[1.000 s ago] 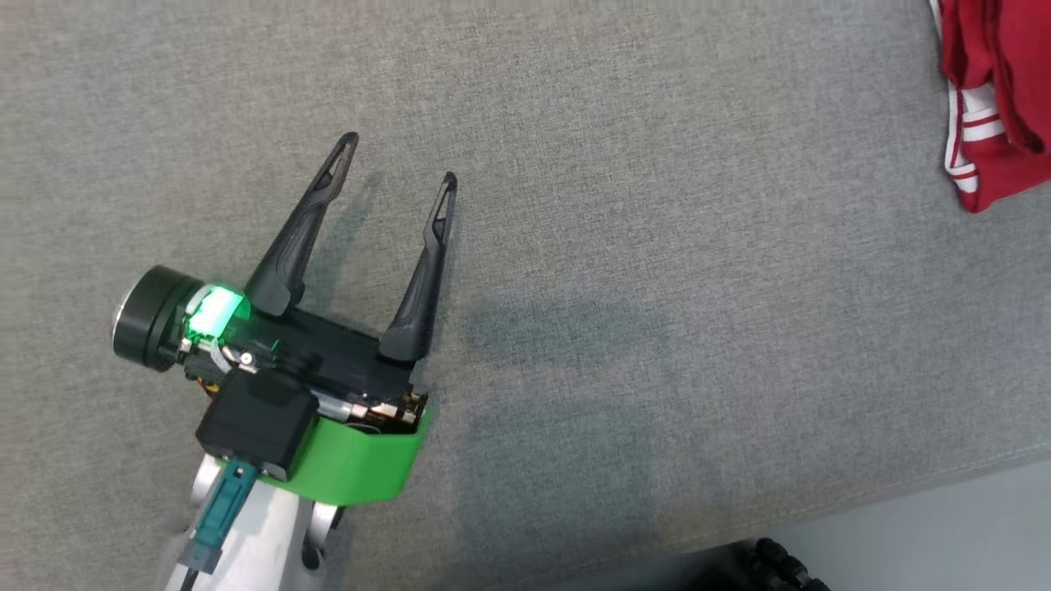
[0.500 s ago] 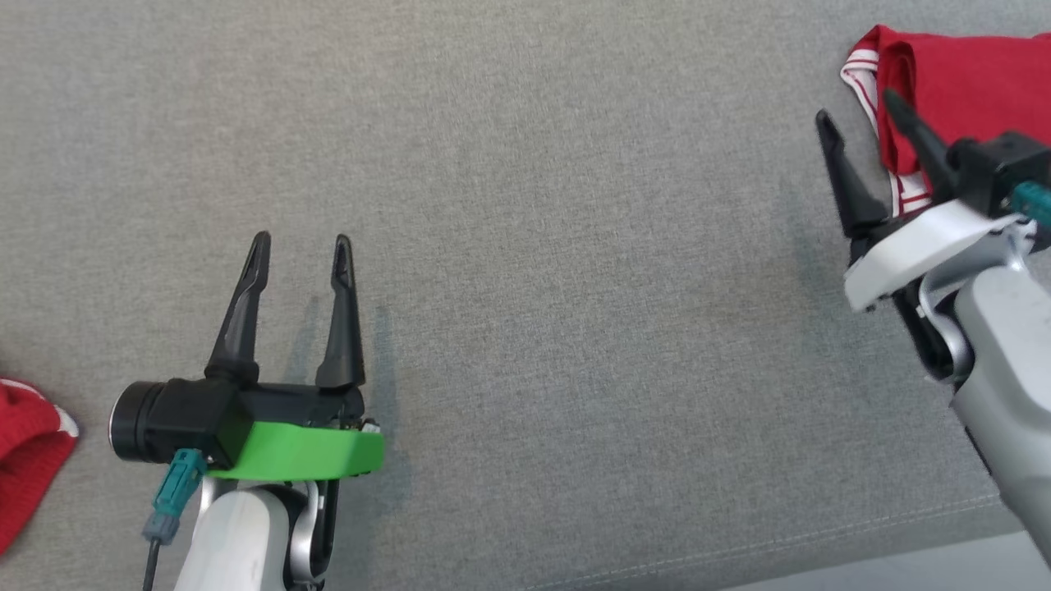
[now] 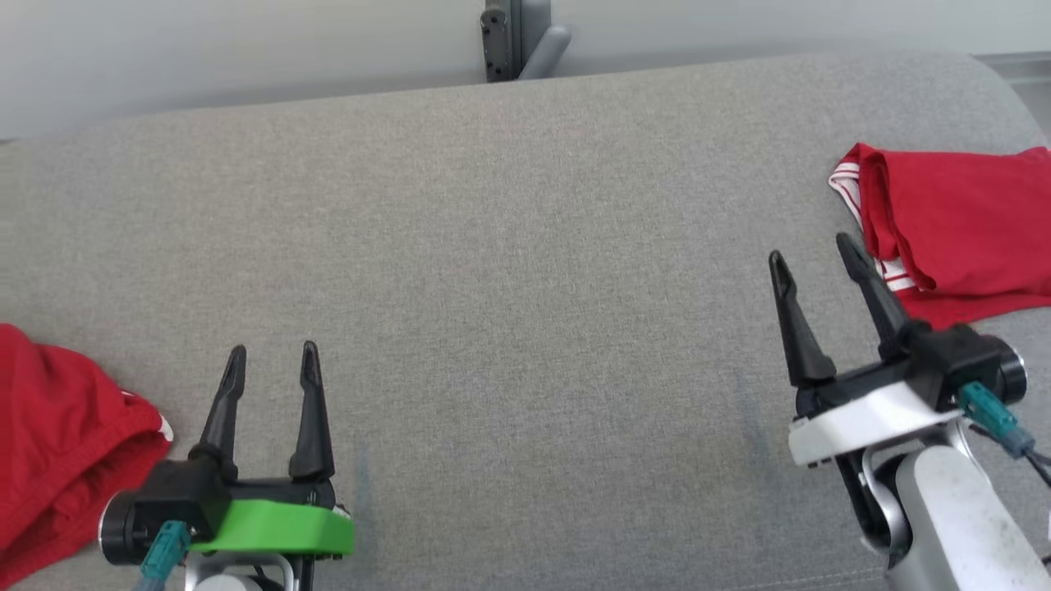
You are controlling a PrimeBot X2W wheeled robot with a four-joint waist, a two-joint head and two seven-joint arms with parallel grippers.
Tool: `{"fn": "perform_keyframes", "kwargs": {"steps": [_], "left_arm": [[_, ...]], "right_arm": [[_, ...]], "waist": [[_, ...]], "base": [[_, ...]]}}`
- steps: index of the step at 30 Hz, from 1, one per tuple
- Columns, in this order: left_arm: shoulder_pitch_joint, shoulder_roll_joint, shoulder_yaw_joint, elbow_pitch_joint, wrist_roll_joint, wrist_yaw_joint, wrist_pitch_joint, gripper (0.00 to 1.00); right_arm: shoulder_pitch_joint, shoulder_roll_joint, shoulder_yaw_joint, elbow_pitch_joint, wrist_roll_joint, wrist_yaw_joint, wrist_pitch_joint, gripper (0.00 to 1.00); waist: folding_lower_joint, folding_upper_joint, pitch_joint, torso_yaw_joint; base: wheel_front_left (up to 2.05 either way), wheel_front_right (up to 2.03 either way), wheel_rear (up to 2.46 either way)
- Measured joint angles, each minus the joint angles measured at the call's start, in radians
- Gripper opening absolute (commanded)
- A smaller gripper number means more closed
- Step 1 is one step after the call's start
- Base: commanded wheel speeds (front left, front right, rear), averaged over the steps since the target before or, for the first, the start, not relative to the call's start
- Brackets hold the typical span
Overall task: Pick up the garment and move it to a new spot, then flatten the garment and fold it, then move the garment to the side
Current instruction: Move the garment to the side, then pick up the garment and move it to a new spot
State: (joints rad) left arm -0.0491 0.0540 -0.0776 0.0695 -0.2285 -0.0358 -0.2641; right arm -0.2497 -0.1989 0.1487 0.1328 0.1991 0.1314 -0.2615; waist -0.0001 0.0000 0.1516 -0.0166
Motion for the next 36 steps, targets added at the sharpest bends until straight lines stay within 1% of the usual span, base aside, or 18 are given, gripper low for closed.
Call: {"fn": "perform_keyframes", "kwargs": {"steps": [3,7,14,21,28,36], "left_arm": [[0.043,-0.002,0.004,-0.013,0.03,-0.01,0.0,1.0],[0.106,-0.003,0.012,-0.042,0.018,-0.018,0.0,1.0],[0.184,-0.003,0.011,-0.043,0.039,-0.027,0.0,1.0],[0.219,-0.003,-0.001,-0.058,0.066,-0.031,0.0,1.0],[0.23,-0.003,-0.01,-0.05,0.082,-0.017,0.0,1.0],[0.23,-0.003,-0.012,-0.041,0.086,-0.012,0.0,1.0]], "right_arm": [[0.084,0.031,-0.013,-0.048,-0.021,0.0,0.0,1.0],[0.189,0.055,-0.017,-0.064,-0.012,0.0,0.0,1.0],[0.299,0.067,-0.027,-0.086,-0.017,0.0,0.0,1.0],[0.345,0.085,-0.024,-0.1,-0.023,0.0,0.0,1.0],[0.369,0.089,-0.029,-0.1,-0.022,0.0,0.0,1.0],[0.369,0.09,-0.034,-0.098,-0.022,0.0,0.0,1.0]], "waist": [[0.0,0.0,-0.042,0.009],[0.0,0.0,-0.097,0.018],[0.0,0.0,-0.172,0.034],[0.0,0.0,-0.21,0.043],[0.0,0.0,-0.233,0.042],[0.0,0.0,-0.241,0.034]], "base": [[0.0,0.0,0.0],[0.0,0.0,0.0],[0.0,0.0,0.0],[0.0,0.0,0.0],[0.0,0.0,0.0],[0.0,0.0,0.0]]}}
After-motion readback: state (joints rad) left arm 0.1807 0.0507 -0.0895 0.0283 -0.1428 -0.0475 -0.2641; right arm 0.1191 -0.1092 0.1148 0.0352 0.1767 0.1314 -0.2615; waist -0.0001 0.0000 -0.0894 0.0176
